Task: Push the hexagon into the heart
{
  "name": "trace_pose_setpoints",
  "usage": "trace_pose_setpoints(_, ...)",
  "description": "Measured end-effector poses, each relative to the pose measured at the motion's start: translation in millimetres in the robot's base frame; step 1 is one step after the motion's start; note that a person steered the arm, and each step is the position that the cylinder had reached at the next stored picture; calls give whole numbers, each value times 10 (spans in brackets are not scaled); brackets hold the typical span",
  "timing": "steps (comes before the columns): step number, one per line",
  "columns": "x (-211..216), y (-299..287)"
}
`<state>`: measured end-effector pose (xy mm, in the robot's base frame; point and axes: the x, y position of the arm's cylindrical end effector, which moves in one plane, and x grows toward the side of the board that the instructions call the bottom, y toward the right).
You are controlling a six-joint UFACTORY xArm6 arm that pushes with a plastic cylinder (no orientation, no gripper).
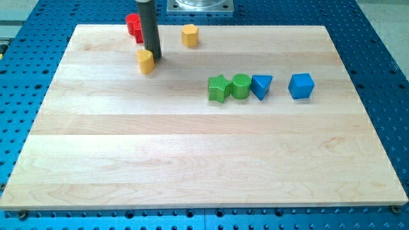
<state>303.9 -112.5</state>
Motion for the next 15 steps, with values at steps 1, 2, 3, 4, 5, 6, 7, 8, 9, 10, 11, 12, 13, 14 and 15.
trace_pose_setpoints(1, 193, -510)
trace_pose_setpoints(2, 86, -582)
trace_pose_setpoints(3, 86, -843)
trace_pose_setpoints(4, 127, -1164)
trace_pose_setpoints(5, 112, -1143)
trace_pose_setpoints(6, 112, -331)
trace_pose_setpoints(7, 104, 766)
trace_pose_setpoints(8, -380, 1367)
trace_pose_setpoints(9, -898, 1332)
trace_pose_setpoints(10, -750, 833)
trace_pose_setpoints(11, -14, 173)
trace_pose_setpoints(12, -117, 196)
trace_pose_setpoints(13, 127, 29)
trace_pose_setpoints(14, 112, 564)
trace_pose_setpoints(15, 244, 1467)
